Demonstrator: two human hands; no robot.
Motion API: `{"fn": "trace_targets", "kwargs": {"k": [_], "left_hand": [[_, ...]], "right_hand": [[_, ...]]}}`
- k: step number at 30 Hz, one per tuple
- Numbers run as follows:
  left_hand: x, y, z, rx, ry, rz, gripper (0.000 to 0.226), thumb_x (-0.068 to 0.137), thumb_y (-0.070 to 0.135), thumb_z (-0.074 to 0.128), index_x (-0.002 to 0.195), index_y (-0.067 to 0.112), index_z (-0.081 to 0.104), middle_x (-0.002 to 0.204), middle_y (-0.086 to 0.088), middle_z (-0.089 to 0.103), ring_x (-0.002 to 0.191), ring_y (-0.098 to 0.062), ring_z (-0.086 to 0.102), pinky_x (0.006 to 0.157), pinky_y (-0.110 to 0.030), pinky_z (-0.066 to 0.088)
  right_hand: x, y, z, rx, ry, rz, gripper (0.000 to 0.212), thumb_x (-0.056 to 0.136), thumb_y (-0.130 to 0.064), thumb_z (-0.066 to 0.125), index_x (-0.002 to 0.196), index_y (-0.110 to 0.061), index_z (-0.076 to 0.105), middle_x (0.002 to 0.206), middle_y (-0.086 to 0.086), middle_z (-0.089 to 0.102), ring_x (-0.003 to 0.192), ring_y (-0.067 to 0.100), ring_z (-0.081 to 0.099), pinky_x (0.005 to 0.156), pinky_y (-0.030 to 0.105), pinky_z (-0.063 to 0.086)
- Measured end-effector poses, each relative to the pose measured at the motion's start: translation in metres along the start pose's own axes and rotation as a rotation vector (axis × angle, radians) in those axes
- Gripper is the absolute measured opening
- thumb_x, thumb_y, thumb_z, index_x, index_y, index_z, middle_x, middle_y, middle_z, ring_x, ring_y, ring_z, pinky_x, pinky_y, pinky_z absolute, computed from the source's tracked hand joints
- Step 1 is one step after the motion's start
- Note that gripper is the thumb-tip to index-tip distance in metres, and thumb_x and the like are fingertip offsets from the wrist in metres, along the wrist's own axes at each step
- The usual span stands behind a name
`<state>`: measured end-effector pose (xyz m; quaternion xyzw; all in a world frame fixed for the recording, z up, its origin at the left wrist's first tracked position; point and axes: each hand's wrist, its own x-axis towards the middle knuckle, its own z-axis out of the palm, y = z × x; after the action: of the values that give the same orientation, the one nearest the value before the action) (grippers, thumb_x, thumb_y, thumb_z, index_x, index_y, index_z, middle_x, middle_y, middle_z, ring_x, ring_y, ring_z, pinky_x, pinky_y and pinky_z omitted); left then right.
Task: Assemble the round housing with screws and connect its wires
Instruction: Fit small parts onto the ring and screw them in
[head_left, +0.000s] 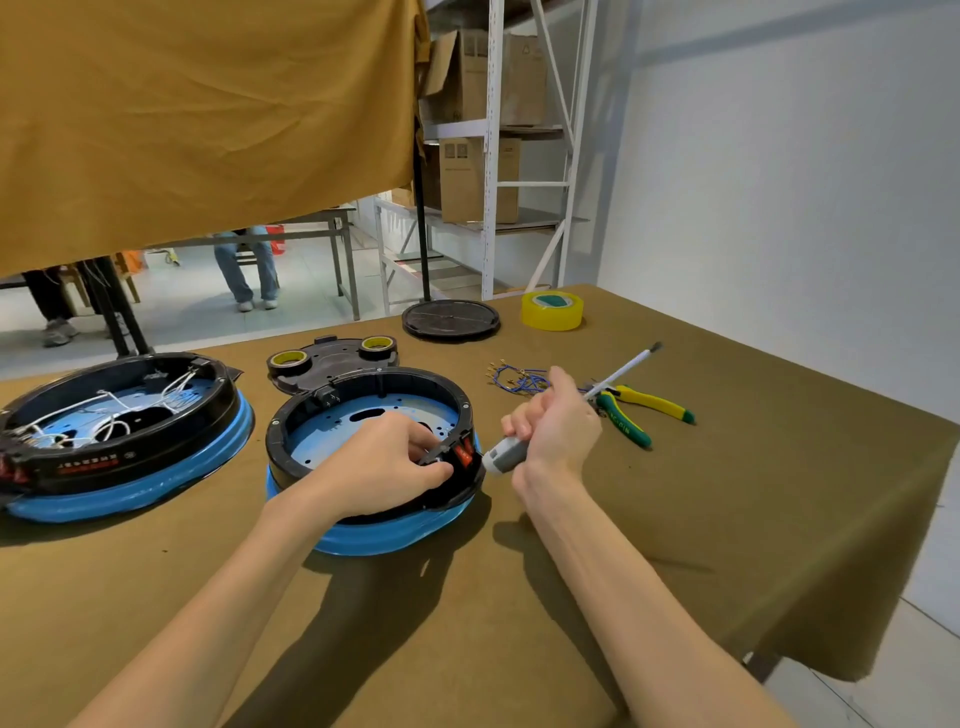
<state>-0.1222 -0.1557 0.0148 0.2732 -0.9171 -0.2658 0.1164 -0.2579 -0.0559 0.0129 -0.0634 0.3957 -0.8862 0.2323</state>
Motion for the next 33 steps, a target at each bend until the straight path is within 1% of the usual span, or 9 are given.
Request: {"fn": "trace_targets", "kwargs": {"k": [4, 8, 11, 15, 17, 19, 21, 27, 33], "left_hand": [[-0.001, 0.0, -0.001, -0.008, -0.008, -0.02, 0.028, 0.095, 0.032, 0.07, 0.121, 0.021, 0.074, 0.098, 0.008, 0.078, 0.086, -0.004, 0.072, 0.077, -0.023, 0.062], [-0.004, 0.001, -0.001, -0.029, -0.021, -0.02, 0.022, 0.095, 0.032, 0.071, 0.114, 0.022, 0.076, 0.092, 0.01, 0.078, 0.084, -0.004, 0.073, 0.079, -0.027, 0.063], [-0.005, 0.003, -0.001, -0.038, -0.044, -0.028, 0.02, 0.096, 0.033, 0.07, 0.112, 0.022, 0.077, 0.091, 0.008, 0.078, 0.085, -0.008, 0.074, 0.082, -0.037, 0.063], [-0.004, 0.002, -0.002, -0.026, -0.067, -0.047, 0.02, 0.097, 0.034, 0.068, 0.11, 0.022, 0.076, 0.092, 0.004, 0.078, 0.087, -0.012, 0.074, 0.083, -0.041, 0.063], [-0.003, 0.002, 0.0, -0.014, -0.071, -0.053, 0.017, 0.097, 0.034, 0.067, 0.106, 0.024, 0.076, 0.091, 0.004, 0.077, 0.085, -0.014, 0.073, 0.081, -0.04, 0.063], [-0.002, 0.002, 0.002, 0.01, -0.069, -0.065, 0.014, 0.096, 0.035, 0.066, 0.095, 0.024, 0.075, 0.084, 0.001, 0.076, 0.074, -0.015, 0.069, 0.068, -0.036, 0.059], [-0.001, 0.001, 0.004, 0.048, -0.057, -0.075, 0.015, 0.095, 0.037, 0.066, 0.088, 0.025, 0.072, 0.076, -0.001, 0.073, 0.062, -0.014, 0.06, 0.057, -0.03, 0.047], [-0.001, 0.001, 0.005, 0.061, -0.048, -0.091, 0.018, 0.094, 0.04, 0.065, 0.089, 0.023, 0.072, 0.08, -0.006, 0.074, 0.065, -0.018, 0.062, 0.059, -0.032, 0.046], [0.0, 0.001, 0.006, 0.077, -0.043, -0.094, 0.017, 0.094, 0.04, 0.066, 0.088, 0.024, 0.07, 0.077, -0.002, 0.072, 0.061, -0.013, 0.058, 0.055, -0.027, 0.043]], "right_hand": [[-0.007, 0.012, 0.004, -0.045, 0.021, -0.027, 0.062, 0.101, -0.021, 0.056, 0.043, -0.024, 0.035, 0.041, -0.002, 0.028, 0.036, 0.016, 0.029, 0.043, 0.025, 0.035], [-0.007, 0.008, 0.007, -0.016, -0.032, -0.047, 0.065, 0.101, -0.023, 0.054, 0.039, -0.026, 0.034, 0.041, -0.002, 0.027, 0.036, 0.016, 0.028, 0.041, 0.026, 0.035], [-0.004, 0.007, 0.007, -0.038, -0.01, -0.075, 0.064, 0.1, -0.021, 0.055, 0.04, -0.026, 0.034, 0.041, -0.002, 0.027, 0.036, 0.016, 0.028, 0.042, 0.026, 0.034], [-0.003, 0.007, 0.005, -0.064, -0.004, -0.067, 0.066, 0.101, -0.02, 0.054, 0.038, -0.026, 0.035, 0.041, -0.002, 0.027, 0.035, 0.016, 0.028, 0.042, 0.025, 0.033], [-0.001, 0.004, 0.003, -0.024, 0.019, -0.053, 0.064, 0.101, -0.021, 0.055, 0.041, -0.027, 0.034, 0.042, -0.003, 0.026, 0.036, 0.016, 0.028, 0.043, 0.026, 0.033], [-0.002, 0.008, 0.003, -0.029, 0.011, -0.047, 0.063, 0.101, -0.02, 0.054, 0.042, -0.026, 0.033, 0.043, -0.002, 0.025, 0.036, 0.017, 0.027, 0.044, 0.027, 0.031], [-0.005, 0.013, 0.003, -0.059, -0.009, -0.048, 0.066, 0.102, -0.019, 0.053, 0.039, -0.026, 0.033, 0.042, -0.002, 0.025, 0.036, 0.017, 0.027, 0.043, 0.027, 0.031], [-0.005, 0.012, 0.0, -0.042, -0.008, -0.036, 0.066, 0.102, -0.02, 0.054, 0.039, -0.026, 0.034, 0.042, -0.002, 0.026, 0.036, 0.017, 0.027, 0.044, 0.027, 0.032], [-0.005, 0.01, 0.003, -0.081, -0.04, -0.072, 0.065, 0.101, -0.022, 0.054, 0.04, -0.027, 0.035, 0.042, -0.002, 0.026, 0.036, 0.016, 0.028, 0.043, 0.026, 0.033]]}}
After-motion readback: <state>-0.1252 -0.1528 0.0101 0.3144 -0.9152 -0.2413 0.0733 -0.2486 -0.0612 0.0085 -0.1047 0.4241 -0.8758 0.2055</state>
